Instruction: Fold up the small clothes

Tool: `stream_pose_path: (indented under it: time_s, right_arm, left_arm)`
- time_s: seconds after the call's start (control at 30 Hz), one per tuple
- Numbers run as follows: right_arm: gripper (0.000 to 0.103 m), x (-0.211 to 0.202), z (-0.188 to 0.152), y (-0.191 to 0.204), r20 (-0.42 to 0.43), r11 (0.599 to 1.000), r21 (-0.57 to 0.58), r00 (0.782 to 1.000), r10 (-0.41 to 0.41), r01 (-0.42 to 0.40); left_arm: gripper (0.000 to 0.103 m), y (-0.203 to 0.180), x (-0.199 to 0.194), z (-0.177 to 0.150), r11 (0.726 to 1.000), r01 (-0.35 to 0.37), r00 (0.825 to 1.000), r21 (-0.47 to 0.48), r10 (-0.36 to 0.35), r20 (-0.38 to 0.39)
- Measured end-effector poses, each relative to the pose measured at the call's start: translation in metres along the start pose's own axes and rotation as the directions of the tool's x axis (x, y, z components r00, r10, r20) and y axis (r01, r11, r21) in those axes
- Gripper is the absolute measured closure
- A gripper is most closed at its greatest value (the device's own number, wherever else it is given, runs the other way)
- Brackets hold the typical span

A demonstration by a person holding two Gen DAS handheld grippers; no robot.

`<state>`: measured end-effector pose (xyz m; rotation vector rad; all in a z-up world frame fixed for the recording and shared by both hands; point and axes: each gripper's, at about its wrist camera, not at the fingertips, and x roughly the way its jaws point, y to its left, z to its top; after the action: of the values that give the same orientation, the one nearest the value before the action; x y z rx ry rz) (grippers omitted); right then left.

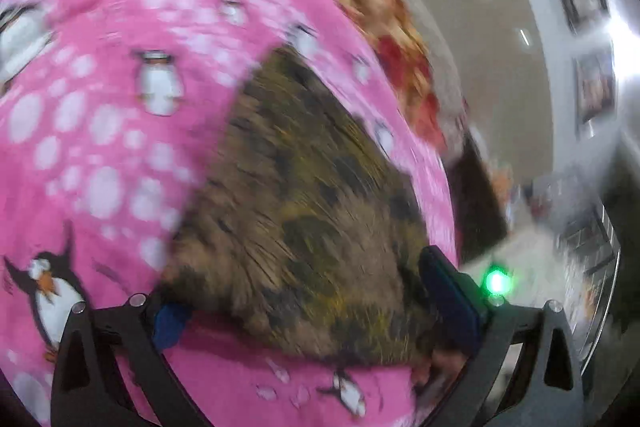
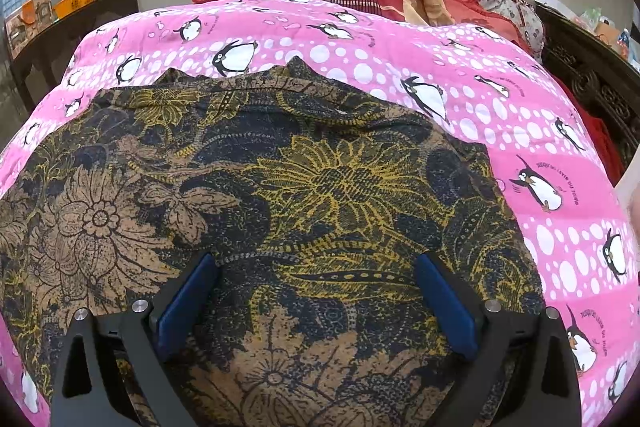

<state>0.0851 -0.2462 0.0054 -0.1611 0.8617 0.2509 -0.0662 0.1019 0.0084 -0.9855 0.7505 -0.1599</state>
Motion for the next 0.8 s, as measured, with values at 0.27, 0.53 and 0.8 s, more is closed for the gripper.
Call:
stream_pose_path:
  time_s: [0.27,0.53,0.8]
  right_arm:
    - [0.005,-0.018,0.033,0.012,-0.093,0.999,-0.042,0.996,-0.01,0.006]
    - [0.003,-0.025,0.141,0.09,-0.154,0.91,-0.057,0.904,0.398,-0.41]
    - [0.003,0.054,0.188,0.172,-0.351,0.759,0.11,0.69,0.633,-0.641]
  left_arm:
    - [0.049,0.011,0.0,-0.004,0.996,-0.082,0.996,-0.041,0.084,0.026]
    - [0.085,0.004,-0.01,-0.013,0.963,-0.257,0.963,0.074,0.249,0.106]
    - [0.091,-0.074,-0.01,-0.034,0.813,-0.367,0.922,0.452,0.252,0.295]
